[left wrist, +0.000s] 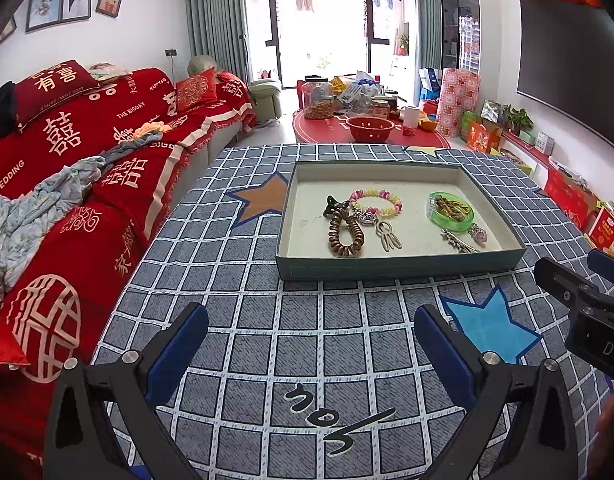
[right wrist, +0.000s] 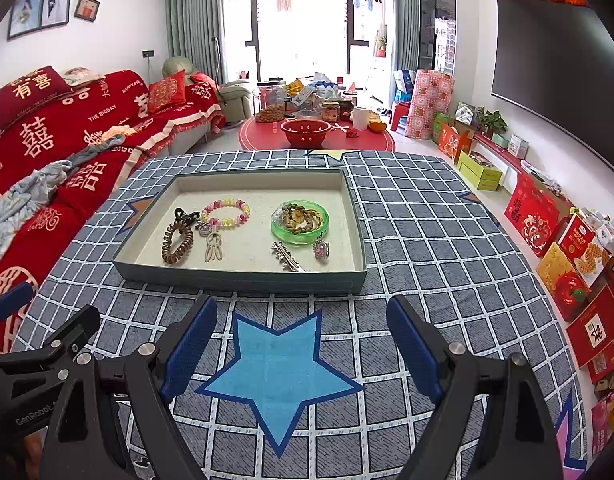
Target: Organize jewelry
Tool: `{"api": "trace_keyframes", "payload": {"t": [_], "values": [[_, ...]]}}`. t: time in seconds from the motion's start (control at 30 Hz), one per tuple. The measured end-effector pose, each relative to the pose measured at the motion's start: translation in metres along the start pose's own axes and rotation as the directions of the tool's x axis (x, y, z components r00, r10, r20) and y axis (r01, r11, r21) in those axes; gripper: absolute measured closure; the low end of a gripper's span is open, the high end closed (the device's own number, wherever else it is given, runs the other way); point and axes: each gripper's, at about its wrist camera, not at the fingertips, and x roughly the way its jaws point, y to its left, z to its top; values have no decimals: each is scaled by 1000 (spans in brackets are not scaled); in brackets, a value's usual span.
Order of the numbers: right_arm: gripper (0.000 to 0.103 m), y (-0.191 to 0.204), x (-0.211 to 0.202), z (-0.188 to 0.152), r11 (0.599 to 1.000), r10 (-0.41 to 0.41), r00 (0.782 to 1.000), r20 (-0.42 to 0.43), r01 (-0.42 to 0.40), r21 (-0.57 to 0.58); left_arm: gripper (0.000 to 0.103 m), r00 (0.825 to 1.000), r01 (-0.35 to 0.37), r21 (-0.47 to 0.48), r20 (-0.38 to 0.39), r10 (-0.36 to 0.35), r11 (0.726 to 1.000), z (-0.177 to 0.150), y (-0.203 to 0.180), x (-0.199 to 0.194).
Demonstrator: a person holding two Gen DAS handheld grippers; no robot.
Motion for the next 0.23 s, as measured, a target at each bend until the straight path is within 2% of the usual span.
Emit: {"api": "trace_keyframes", "payload": {"t": [0.23], "values": [[14,1,0,0,1000,-1,1000,0,1,-1,0,1000,3,6,5,-3,1000,1,-2,-1]]}}
